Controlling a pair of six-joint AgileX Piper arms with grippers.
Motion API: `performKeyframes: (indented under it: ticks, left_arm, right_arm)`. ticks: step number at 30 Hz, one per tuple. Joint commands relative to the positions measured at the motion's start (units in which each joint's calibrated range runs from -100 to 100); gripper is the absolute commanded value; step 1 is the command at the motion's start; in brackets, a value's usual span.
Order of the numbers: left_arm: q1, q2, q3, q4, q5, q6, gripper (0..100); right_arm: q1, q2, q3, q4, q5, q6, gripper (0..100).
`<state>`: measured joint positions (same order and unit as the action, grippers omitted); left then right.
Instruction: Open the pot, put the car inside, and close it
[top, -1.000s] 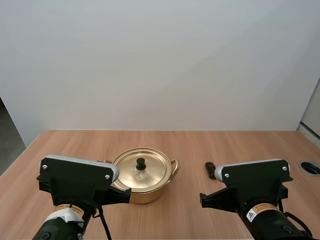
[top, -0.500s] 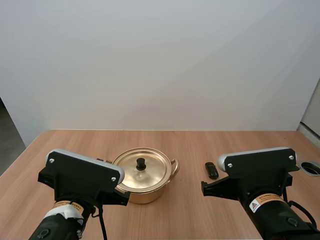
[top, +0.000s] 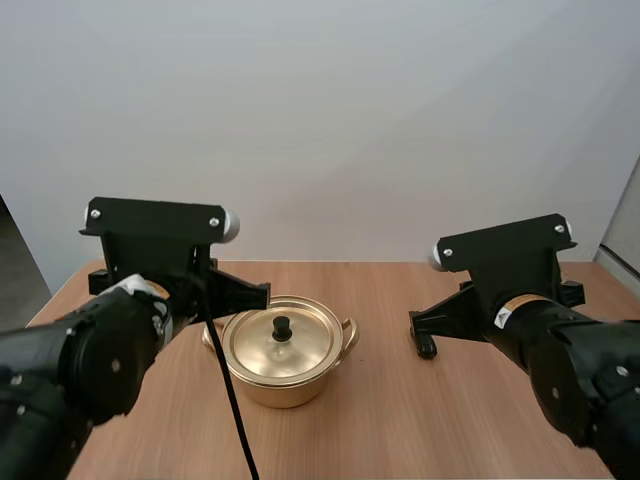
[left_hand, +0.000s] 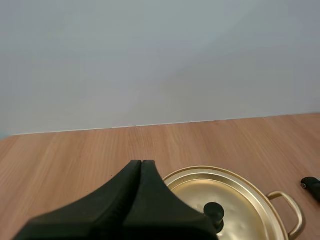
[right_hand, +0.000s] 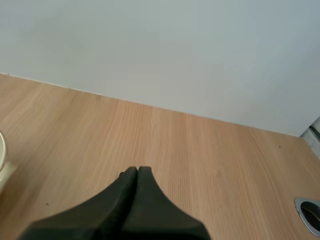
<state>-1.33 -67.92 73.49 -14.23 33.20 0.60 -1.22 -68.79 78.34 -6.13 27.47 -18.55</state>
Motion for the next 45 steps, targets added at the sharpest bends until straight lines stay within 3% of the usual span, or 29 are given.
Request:
performKeyframes:
  ticks: [1,3,6,11,13,15,18,19,20,22,23,28,37,42,45]
  left_arm:
    - [-0.67,14.77,-4.71,-3.87,10.28,12.90,0]
    - [-1.62,18.16,-8.02,-9.88,19.36,23.56,0]
    - [-3.09,23.77,-10.67,-18.89,25.24,29.97,0]
    - [-3.13,32.99,-12.92,-17.27,26.48,30.65,0]
    - [-3.13,36.39,-13.08,-17.27,26.76,32.50,9]
    - [-3.13,38.80,-13.08,-17.39,27.27,33.21,30]
    - [-3.13,41.45,-14.61,-17.64,27.86,33.59,76]
    - [-3.13,42.05,-15.30,-17.90,27.86,33.59,88]
    - [-3.13,42.60,-15.96,-18.19,27.86,33.59,90]
    - [-3.13,43.62,-16.92,-18.28,27.86,33.59,80]
    - [-3.13,44.25,-17.21,-18.28,27.86,33.59,74]
    - [-3.13,47.32,-18.11,-18.03,27.64,33.83,72]
    - [-3.13,48.78,-18.12,-16.80,27.06,33.46,68]
    - [-3.13,48.78,-18.12,-16.45,27.06,33.46,39]
    - [-3.13,48.78,-18.12,-16.45,27.06,33.46,14]
  right_arm:
    - [-0.03,8.31,-2.46,1.33,0.69,-0.03,0]
    - [-0.03,10.87,-4.96,2.33,1.18,-0.03,0]
    - [-0.03,14.88,-8.28,2.92,3.16,-0.03,0]
    - [0.16,22.34,-10.92,4.18,4.34,-0.65,0]
    - [0.42,24.87,-11.12,4.18,3.88,-1.33,0]
    - [0.96,26.59,-11.29,4.18,3.10,-3.04,2]
    - [1.85,28.07,-11.45,4.18,1.43,-4.08,40]
    - [2.06,28.20,-11.45,4.18,0.40,-4.08,58]
    - [2.17,28.39,-11.45,4.06,-0.61,-4.08,76]
    - [2.24,28.95,-11.61,3.97,-1.23,-4.08,95]
    - [2.24,29.29,-11.61,3.83,-1.46,-4.08,95]
    - [2.24,30.21,-11.61,3.68,-1.86,-4.08,72]
    - [2.24,31.25,-11.61,3.68,-2.46,-4.17,72]
    - [2.24,39.34,-12.32,3.68,-5.32,-5.52,72]
    - [2.24,44.65,-14.85,3.97,-5.09,-6.00,72]
